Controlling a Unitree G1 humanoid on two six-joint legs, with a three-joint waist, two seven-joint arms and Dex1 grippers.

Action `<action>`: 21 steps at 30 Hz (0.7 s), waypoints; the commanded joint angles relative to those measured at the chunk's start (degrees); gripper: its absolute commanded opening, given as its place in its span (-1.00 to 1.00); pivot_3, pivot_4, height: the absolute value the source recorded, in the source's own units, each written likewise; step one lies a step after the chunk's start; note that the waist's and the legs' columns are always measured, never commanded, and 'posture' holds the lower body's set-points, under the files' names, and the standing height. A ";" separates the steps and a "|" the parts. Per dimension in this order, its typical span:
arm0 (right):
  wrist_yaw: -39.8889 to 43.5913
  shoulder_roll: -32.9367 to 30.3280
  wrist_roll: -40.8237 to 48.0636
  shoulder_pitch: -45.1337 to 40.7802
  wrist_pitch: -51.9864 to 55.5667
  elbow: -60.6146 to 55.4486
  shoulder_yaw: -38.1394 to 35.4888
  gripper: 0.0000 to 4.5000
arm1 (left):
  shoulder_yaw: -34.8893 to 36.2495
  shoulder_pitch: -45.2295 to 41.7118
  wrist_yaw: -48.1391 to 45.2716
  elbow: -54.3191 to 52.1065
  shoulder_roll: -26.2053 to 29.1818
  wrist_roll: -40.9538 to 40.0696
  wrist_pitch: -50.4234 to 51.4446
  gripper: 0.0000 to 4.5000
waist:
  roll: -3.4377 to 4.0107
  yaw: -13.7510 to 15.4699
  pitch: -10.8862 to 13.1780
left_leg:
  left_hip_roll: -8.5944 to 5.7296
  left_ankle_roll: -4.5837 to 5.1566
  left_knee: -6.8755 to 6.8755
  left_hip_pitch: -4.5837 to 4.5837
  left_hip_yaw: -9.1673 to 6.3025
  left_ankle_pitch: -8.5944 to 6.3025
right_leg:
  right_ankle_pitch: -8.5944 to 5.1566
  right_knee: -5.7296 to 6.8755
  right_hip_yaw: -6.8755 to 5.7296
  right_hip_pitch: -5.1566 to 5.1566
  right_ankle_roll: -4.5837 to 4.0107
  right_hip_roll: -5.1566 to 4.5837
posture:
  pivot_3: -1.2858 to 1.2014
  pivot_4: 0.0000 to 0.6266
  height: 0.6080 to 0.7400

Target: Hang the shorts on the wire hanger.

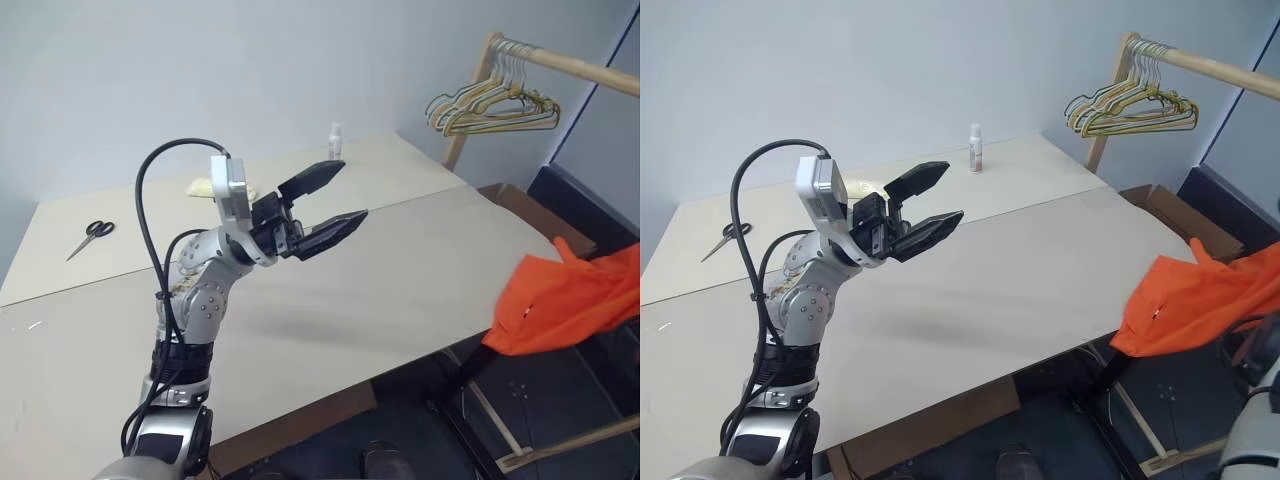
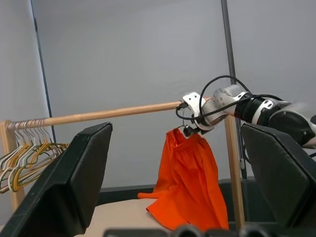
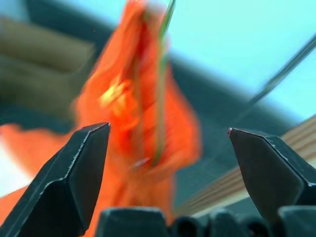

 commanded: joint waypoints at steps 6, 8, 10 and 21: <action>-2.34 2.95 -10.77 6.37 -9.32 -19.63 9.11 0.98 | 1.95 -0.78 0.28 -1.02 0.10 -1.74 -0.96 1.00 | 0.05 0.40 -0.03 | 0.00 -0.23 0.04 -0.03 -0.02 0.14 | 0.11 0.05 0.00 -0.34 0.14 0.01 | -0.05 -1.00 1.00; 0.12 4.38 -10.20 7.80 -12.96 -22.28 9.62 0.98 | 2.30 -0.52 0.55 -1.23 0.22 -1.77 -1.07 1.00 | 0.05 0.57 -0.03 | -0.02 -0.23 0.04 -0.03 -0.02 0.14 | 0.11 0.02 -0.01 -0.34 0.15 0.00 | -0.04 -1.00 1.00; 5.82 5.95 -8.39 9.45 -13.91 -26.06 10.66 0.98 | 2.75 -0.07 0.96 -1.47 0.58 -1.65 -1.13 1.00 | 0.04 0.63 -0.03 | -0.03 -0.23 0.04 -0.02 0.00 0.14 | 0.13 0.00 0.01 -0.33 0.17 0.01 | -0.03 -1.00 1.00; 30.42 13.90 3.24 18.75 -21.09 -44.93 11.79 0.98 | 5.78 5.03 5.08 -1.77 11.53 4.45 0.09 1.00 | 0.02 2.50 -0.03 | -0.01 -0.31 0.03 -0.06 -0.24 0.18 | 0.15 0.06 -0.27 -0.43 0.19 0.03 | 0.04 -1.00 1.00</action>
